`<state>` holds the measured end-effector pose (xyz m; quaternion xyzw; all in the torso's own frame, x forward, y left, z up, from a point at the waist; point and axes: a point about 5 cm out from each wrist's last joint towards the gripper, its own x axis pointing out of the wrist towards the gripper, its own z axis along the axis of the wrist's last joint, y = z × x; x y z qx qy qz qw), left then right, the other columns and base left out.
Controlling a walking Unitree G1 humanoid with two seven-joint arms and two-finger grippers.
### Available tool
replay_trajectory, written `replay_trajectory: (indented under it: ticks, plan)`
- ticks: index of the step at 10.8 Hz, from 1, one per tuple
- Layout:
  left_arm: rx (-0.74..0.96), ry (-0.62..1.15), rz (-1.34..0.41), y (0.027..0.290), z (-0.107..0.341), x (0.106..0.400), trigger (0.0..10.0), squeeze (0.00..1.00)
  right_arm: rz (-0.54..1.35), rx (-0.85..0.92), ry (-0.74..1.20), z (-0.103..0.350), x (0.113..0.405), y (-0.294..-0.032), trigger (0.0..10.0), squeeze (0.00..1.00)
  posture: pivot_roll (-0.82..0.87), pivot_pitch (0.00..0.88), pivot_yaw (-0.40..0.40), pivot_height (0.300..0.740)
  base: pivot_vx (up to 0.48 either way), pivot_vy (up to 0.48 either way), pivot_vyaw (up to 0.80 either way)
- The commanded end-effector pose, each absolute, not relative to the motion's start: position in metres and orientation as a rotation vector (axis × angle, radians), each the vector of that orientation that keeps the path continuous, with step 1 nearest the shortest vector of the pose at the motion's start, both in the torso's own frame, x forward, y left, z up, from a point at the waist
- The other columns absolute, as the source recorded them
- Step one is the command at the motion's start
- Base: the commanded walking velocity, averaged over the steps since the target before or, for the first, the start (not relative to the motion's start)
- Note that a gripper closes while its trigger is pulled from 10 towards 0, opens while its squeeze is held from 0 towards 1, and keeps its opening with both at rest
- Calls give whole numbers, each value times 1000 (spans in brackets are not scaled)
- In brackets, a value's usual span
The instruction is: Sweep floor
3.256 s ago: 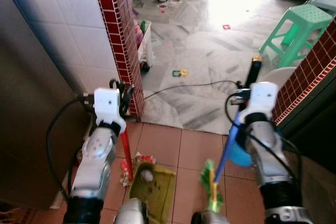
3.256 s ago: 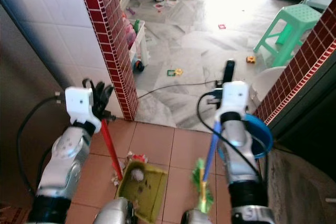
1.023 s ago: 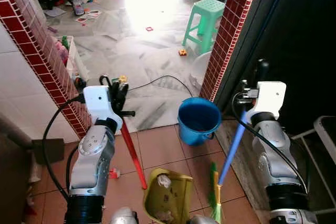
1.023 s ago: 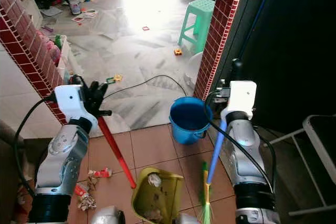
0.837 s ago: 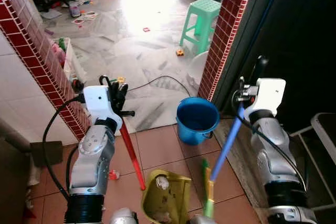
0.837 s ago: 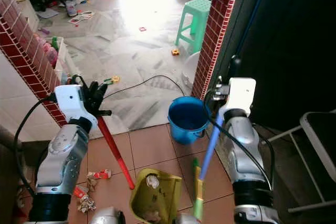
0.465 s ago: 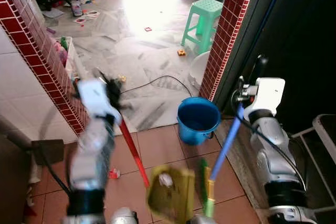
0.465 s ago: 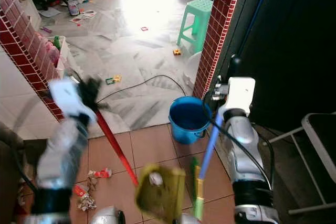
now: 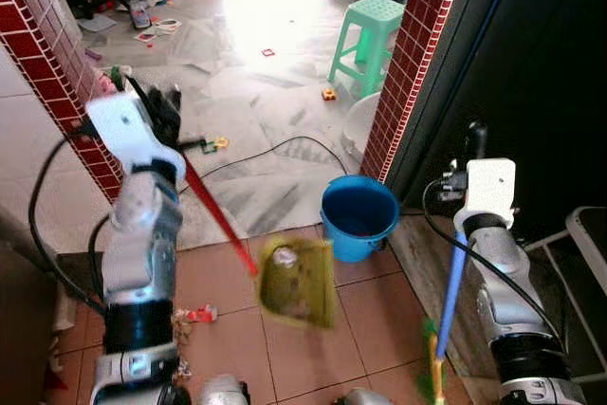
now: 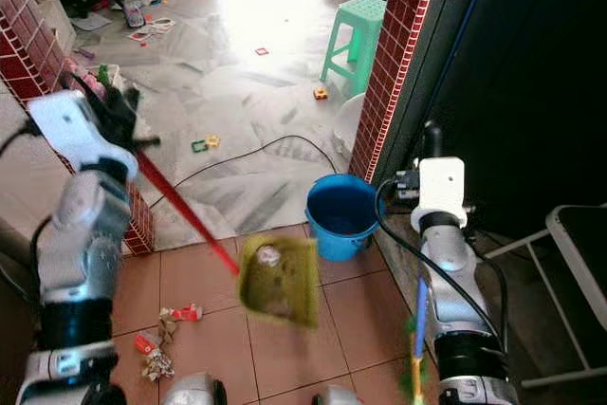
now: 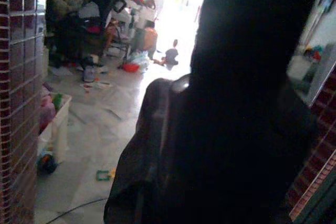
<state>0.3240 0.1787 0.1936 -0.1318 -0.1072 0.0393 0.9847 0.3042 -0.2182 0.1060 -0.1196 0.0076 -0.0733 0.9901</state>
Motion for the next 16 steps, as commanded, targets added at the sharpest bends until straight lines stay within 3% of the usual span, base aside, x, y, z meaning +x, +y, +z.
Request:
replay_trajectory:
  ticks: [1,6,16]
  plan:
    - [-310,-351,54,178,229,324,10000,0,-152,-244,-16,114,308,-217,10000,0,-50,0,-9,740,0,0,0]
    - [-375,-403,32,176,248,328,10000,0,-134,-241,-22,114,308,-213,10000,0,-56,0,-9,740,184,0,-375]
    - [-378,-421,35,175,255,330,10000,0,-106,-229,-23,114,309,-206,10000,0,-54,0,-1,740,480,0,0]
